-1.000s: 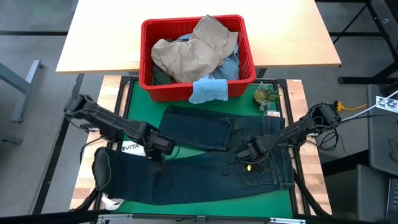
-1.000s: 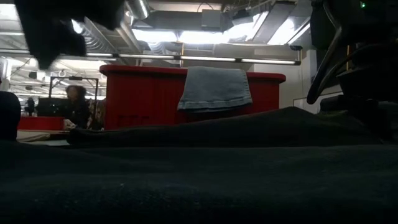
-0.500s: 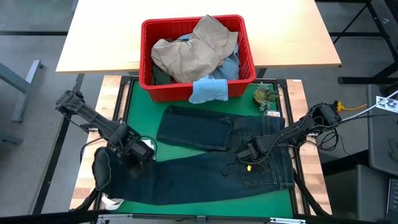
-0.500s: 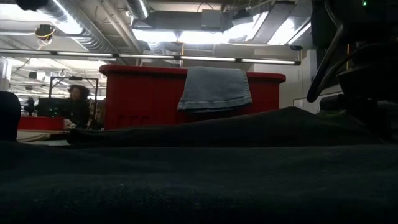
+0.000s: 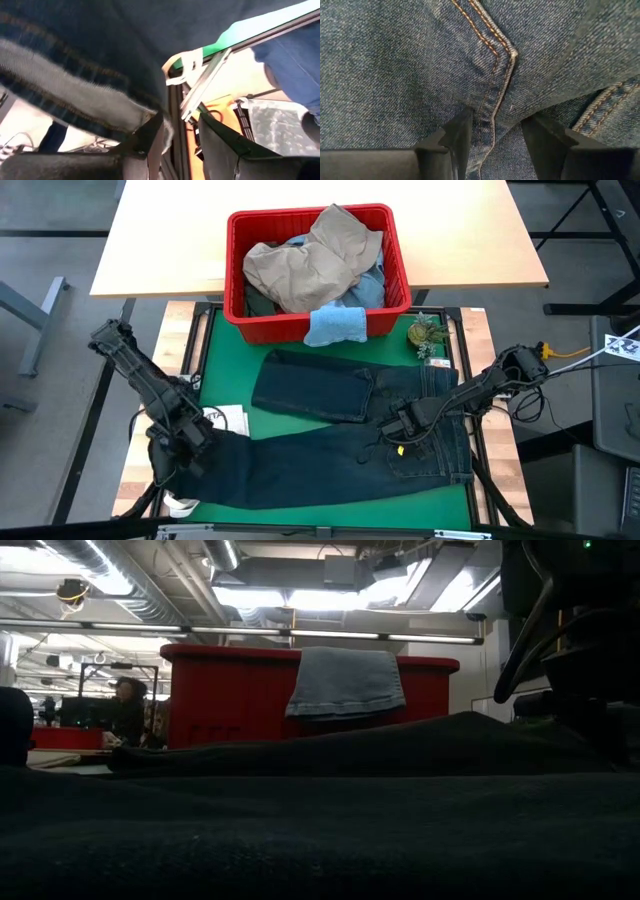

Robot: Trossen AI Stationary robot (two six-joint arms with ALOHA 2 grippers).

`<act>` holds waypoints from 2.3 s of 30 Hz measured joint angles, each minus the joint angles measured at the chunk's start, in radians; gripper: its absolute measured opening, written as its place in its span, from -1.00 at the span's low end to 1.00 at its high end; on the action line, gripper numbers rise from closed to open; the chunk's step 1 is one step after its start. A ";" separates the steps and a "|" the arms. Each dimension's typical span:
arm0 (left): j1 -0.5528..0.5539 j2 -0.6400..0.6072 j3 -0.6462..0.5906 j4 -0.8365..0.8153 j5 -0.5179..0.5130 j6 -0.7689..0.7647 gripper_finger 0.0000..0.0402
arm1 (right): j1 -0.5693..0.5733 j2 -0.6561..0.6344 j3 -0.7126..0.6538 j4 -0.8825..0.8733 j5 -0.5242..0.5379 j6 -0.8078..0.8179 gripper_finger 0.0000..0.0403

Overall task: Fold Laundry from Bin
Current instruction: Fold the dark blue pants

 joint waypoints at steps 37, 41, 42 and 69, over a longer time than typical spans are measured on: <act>-0.212 0.003 0.000 0.028 -0.141 -0.541 -0.41 | 0.000 0.000 0.000 0.006 0.026 0.000 -0.15; -0.252 0.006 0.000 0.027 -0.224 -0.579 -0.44 | 0.000 0.000 0.001 0.006 0.037 0.000 -0.15; -0.259 0.010 0.000 0.027 -0.246 -0.578 -0.48 | 0.000 0.000 0.001 0.006 0.037 0.000 -0.15; -0.264 0.034 0.001 0.380 -0.633 -0.346 -0.99 | 0.000 0.000 0.001 0.010 0.038 0.000 -0.15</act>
